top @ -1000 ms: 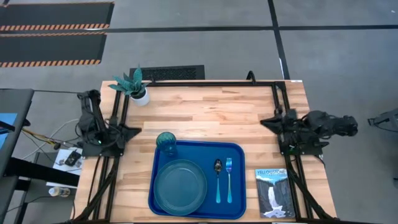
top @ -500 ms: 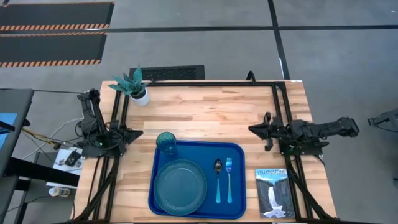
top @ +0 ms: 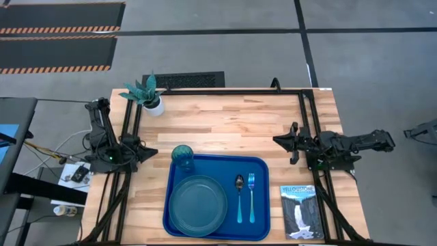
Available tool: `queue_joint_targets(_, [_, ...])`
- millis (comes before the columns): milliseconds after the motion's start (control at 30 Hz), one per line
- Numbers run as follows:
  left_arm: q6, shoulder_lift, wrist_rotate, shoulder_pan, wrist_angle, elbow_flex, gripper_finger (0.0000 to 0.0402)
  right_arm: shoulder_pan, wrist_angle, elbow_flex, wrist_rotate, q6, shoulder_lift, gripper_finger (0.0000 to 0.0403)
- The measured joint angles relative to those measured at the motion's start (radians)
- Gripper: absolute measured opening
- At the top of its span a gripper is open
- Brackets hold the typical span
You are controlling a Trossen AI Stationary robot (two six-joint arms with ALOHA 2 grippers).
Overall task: Pick and place plate/cup/fork/spoon on tray
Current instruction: Return to Home Position
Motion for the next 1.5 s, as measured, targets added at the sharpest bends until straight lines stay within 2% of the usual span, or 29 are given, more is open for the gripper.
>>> queue_joint_targets(200, [0.064, 0.0, 0.067, 0.0, -0.001, 0.0, 0.001, 0.0, -0.001, 0.0, 0.0, 0.0, 0.0, 0.0056])
queue_joint_targets(600, [0.064, 0.0, 0.346, 0.0, 0.001, -0.001, 0.001, 0.0, -0.003, -0.001, 0.003, 0.001, 0.0, 0.0056])
queue_joint_targets(767, [0.063, 0.0, 0.418, 0.0, 0.001, -0.001, 0.001, 0.0, -0.004, -0.001, 0.003, 0.001, 0.0, 0.0056])
queue_joint_targets(1500, [0.062, 0.0, 0.438, 0.0, -0.002, -0.001, 0.001, 0.0, -0.004, -0.002, 0.003, 0.001, 0.0, 0.0056])
